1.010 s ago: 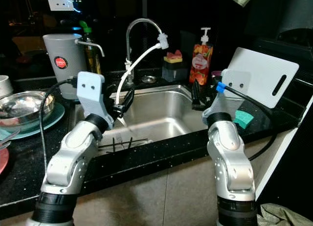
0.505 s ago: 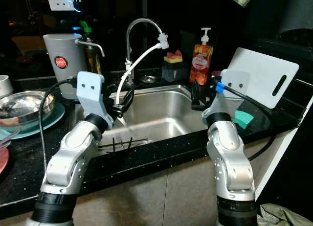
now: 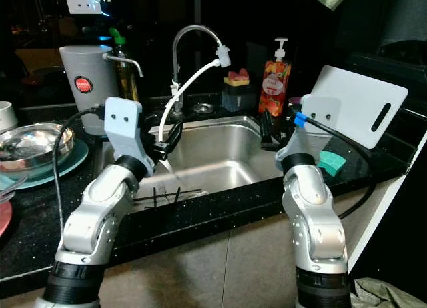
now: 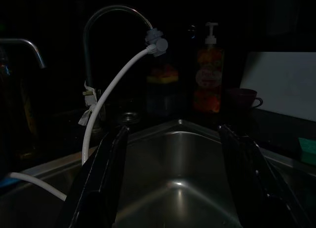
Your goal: Kitchen organization
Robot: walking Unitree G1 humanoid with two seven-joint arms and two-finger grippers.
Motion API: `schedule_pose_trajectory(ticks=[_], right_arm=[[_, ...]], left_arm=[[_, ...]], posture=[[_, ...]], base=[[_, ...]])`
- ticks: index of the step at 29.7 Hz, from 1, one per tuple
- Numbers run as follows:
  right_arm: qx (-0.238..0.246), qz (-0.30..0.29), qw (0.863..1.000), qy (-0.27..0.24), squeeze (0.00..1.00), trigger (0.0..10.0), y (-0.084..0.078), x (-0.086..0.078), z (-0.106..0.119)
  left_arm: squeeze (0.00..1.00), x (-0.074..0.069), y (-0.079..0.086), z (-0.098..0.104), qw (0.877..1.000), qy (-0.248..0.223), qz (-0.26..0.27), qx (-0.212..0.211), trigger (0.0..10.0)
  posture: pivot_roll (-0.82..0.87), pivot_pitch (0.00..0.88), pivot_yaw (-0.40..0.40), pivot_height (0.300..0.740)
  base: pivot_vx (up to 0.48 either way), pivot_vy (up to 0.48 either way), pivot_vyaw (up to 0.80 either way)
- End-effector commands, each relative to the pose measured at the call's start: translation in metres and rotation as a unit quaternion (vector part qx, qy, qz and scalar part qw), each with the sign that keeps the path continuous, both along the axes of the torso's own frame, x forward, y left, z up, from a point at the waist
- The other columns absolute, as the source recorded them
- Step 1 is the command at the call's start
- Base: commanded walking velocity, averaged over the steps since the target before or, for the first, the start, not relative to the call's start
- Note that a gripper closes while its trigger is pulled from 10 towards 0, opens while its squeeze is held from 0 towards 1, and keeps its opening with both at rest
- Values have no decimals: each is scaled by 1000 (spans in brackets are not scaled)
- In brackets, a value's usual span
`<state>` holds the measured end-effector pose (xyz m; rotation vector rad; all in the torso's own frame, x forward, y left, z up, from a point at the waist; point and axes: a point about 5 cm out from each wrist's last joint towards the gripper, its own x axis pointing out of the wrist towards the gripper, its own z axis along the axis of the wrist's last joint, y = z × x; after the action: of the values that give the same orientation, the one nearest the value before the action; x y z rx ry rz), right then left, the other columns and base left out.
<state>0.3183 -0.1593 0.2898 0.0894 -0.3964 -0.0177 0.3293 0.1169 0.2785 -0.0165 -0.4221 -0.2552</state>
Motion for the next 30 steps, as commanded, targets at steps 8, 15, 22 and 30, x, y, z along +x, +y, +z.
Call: schedule_pose_trajectory(ticks=[8, 15, 22, 30], right_arm=[[-1, -5, 1000, 0, 0, 10000, -1, 1, -1], [-1, -7, 1000, 0, 0, 10000, -1, 0, -1], [-1, -5, 1000, 1, 0, 10000, -1, 1, -1], [-1, -3, 1000, 2, 0, 10000, 0, 1, -2]], left_arm=[[0, 1, -2, 4, 1000, -6, -5, 3, 10000], [0, 1, -2, 4, 1000, -6, -4, 3, 10000], [0, 1, -2, 3, 1000, -5, -4, 3, 10000], [0, 1, -2, 3, 1000, -5, -3, 2, 10000]], posture=[[33, 0, -70, 740], [33, 0, -70, 740], [30, 0, -71, 740], [34, 0, -75, 740]], base=[[0, 0, 0], [0, 0, 0], [0, 0, 0], [0, 0, 0]])
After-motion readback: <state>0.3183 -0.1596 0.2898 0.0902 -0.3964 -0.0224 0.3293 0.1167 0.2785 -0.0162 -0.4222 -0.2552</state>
